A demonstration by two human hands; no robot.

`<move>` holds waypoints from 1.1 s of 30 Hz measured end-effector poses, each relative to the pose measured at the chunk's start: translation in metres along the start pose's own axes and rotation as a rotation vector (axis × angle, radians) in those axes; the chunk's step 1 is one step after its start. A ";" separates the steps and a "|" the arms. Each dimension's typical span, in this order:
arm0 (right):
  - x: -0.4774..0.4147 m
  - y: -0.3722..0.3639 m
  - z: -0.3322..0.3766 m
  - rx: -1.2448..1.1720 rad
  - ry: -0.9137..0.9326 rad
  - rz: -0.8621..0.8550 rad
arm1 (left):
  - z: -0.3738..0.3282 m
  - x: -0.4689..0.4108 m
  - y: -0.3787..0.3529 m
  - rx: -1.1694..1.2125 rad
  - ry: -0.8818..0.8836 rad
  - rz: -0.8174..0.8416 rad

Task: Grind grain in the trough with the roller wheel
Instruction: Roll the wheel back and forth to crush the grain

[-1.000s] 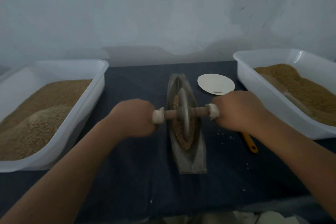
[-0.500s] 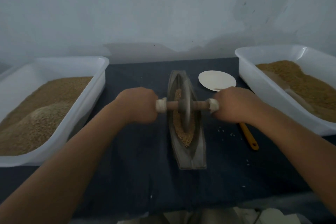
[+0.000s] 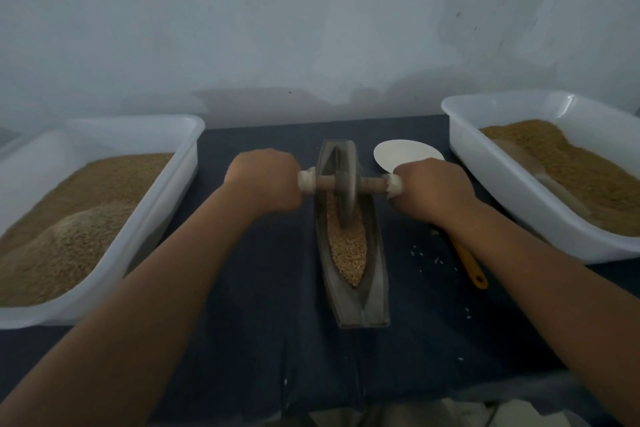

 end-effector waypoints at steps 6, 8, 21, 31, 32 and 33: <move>0.048 0.005 0.006 0.050 0.101 0.241 | -0.001 0.058 -0.029 0.140 -0.097 0.134; 0.037 0.011 0.008 0.067 0.110 0.145 | 0.001 0.044 -0.032 0.127 -0.059 0.137; 0.024 0.017 0.016 0.029 0.129 0.242 | 0.008 0.047 -0.045 0.257 -0.052 0.168; -0.027 0.029 0.016 0.053 0.065 0.024 | 0.023 -0.020 -0.038 0.182 0.020 0.042; -0.031 0.028 0.015 0.055 0.057 0.035 | 0.025 -0.025 -0.038 0.190 0.032 0.038; -0.031 0.027 0.015 0.054 0.058 0.044 | 0.024 -0.026 -0.038 0.194 0.030 0.053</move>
Point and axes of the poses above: each hand's wrist, its own x-axis away from the middle knuckle, its own y-axis out of the back of the hand, z = x × y, the point moved 9 cm from there along -x, towards the middle knuckle, and after that the axes turned 4 degrees about -x, right-handed, at the moved point
